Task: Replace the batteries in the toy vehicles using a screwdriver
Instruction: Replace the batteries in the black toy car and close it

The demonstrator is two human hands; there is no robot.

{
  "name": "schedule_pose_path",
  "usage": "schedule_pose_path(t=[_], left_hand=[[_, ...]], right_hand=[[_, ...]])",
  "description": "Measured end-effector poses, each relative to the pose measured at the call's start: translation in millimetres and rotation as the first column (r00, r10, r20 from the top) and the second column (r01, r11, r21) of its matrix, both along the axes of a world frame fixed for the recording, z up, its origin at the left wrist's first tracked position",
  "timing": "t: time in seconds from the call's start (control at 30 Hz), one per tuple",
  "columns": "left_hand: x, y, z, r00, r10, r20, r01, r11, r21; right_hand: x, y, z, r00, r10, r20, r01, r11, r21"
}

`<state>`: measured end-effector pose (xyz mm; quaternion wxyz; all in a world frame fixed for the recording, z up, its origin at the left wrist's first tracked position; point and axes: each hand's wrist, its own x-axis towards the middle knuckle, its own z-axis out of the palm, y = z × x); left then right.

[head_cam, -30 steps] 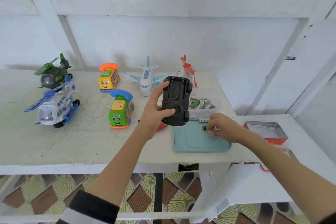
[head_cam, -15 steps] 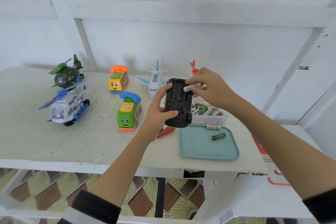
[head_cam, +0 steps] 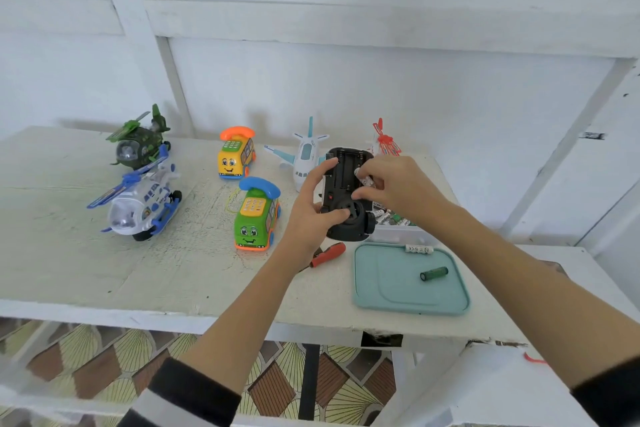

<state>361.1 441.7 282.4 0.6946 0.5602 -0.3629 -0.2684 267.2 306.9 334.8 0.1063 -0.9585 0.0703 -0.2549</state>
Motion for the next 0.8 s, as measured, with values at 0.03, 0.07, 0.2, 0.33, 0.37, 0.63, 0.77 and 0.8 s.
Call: schedule_pose_path(t=[0.03, 0.07, 0.2, 0.33, 0.37, 0.63, 0.77, 0.8], left_hand=[[0.7, 0.5, 0.6, 1.0, 0.001, 0.002, -0.001, 1.0, -0.002], [1.2, 0.7, 0.8, 1.0, 0.0, 0.003, 0.0, 1.0, -0.005], [2.9, 1.1, -2.0, 1.0, -0.005, -0.015, 0.005, 1.0, -0.002], [5.1, 1.6, -1.9, 1.0, -0.001, -0.03, 0.001, 1.0, -0.015], [5.0, 1.6, -0.8, 1.0, -0.005, -0.022, 0.004, 1.0, -0.019], [0.5, 2.4, 1.3, 0.999, -0.041, -0.033, 0.039, 0.997, -0.073], [0.8, 2.6, -0.8, 0.997, -0.059, -0.044, 0.055, 0.995, -0.082], [1.2, 1.9, -1.7, 0.997, -0.059, -0.047, 0.055, 0.995, -0.084]], right_hand=[[-0.1, 1.0, -1.1, 1.0, 0.009, 0.012, -0.009, 1.0, 0.001], [0.3, 2.4, -1.9, 0.999, 0.011, 0.03, -0.011, 1.0, 0.009], [5.4, 1.6, -2.4, 0.999, -0.023, 0.045, 0.02, 0.996, 0.082], [11.0, 1.5, -4.6, 1.0, -0.026, -0.013, 0.026, 1.0, 0.002], [11.8, 1.5, -6.9, 1.0, -0.012, -0.014, 0.011, 1.0, -0.028], [11.4, 0.3, -12.2, 0.979, -0.14, 0.151, 0.127, 0.988, 0.092], [13.9, -1.3, -13.8, 0.969, -0.201, 0.145, 0.186, 0.976, 0.11], [13.2, -2.0, -15.9, 0.971, -0.182, 0.155, 0.171, 0.982, 0.082]])
